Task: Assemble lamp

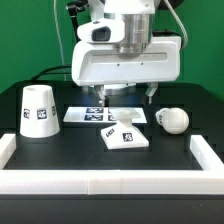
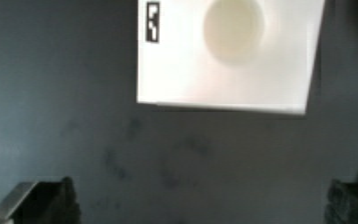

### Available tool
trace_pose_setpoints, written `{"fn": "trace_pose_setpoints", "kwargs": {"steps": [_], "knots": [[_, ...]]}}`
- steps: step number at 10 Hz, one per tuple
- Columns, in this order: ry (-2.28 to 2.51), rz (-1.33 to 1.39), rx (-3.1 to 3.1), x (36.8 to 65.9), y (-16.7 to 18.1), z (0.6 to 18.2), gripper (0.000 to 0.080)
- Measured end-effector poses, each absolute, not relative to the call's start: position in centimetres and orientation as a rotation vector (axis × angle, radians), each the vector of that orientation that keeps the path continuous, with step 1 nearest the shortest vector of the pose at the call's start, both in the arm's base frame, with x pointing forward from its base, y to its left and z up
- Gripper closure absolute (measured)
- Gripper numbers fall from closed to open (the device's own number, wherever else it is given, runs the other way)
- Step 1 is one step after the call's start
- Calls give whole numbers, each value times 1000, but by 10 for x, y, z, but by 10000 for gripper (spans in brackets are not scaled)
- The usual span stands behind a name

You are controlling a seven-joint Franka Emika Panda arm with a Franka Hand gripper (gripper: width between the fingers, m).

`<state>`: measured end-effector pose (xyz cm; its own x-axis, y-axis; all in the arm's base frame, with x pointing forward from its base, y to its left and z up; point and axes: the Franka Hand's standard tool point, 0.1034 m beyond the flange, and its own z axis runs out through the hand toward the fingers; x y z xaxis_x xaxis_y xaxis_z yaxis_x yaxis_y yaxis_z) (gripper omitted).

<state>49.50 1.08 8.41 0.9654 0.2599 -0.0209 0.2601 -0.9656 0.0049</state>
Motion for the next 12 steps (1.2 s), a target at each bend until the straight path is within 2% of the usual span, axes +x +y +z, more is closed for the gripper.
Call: {"fn": "trace_pose_setpoints", "kwargs": {"steps": [3,12], "knots": [[398,-64,3109,481,7,75,100],[414,-109,3110,470,21,61,100]]}}
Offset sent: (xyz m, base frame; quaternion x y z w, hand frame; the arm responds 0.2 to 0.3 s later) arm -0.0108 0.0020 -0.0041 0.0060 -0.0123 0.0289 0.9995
